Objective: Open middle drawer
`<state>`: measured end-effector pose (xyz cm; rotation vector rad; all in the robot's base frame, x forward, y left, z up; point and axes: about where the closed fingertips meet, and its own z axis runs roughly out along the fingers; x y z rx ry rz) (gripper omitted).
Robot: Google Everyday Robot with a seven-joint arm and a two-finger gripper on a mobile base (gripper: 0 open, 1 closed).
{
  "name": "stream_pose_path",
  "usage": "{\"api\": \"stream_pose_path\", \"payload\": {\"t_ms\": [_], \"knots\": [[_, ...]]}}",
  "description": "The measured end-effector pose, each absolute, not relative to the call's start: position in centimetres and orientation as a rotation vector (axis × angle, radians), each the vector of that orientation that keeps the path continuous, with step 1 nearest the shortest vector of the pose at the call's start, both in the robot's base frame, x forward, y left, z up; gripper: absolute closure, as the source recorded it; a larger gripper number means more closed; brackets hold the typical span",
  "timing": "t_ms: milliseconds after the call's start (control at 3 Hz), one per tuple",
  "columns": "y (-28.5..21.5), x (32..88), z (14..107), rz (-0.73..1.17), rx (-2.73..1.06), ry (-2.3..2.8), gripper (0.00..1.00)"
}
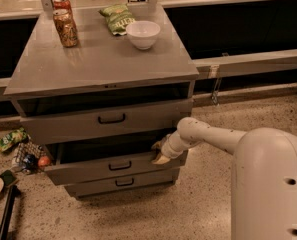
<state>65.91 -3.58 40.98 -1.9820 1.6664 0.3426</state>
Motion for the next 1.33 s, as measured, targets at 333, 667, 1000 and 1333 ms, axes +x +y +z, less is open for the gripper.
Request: {"api": "stream_pose_path", "payload": {"t_ms": [333,667,1000,1333], "knots": [[-3.0,61.7,42.0,0.47,-1.977,1.728,0.82],[-3.0,61.8,42.0,0.47,-1.977,1.728,0.59],[-2.2,58.0,43.5,0.598,-1.983,1.798,0.36],[-2.0,57.1,43.9,0.631,-1.981,1.809,0.13]]}}
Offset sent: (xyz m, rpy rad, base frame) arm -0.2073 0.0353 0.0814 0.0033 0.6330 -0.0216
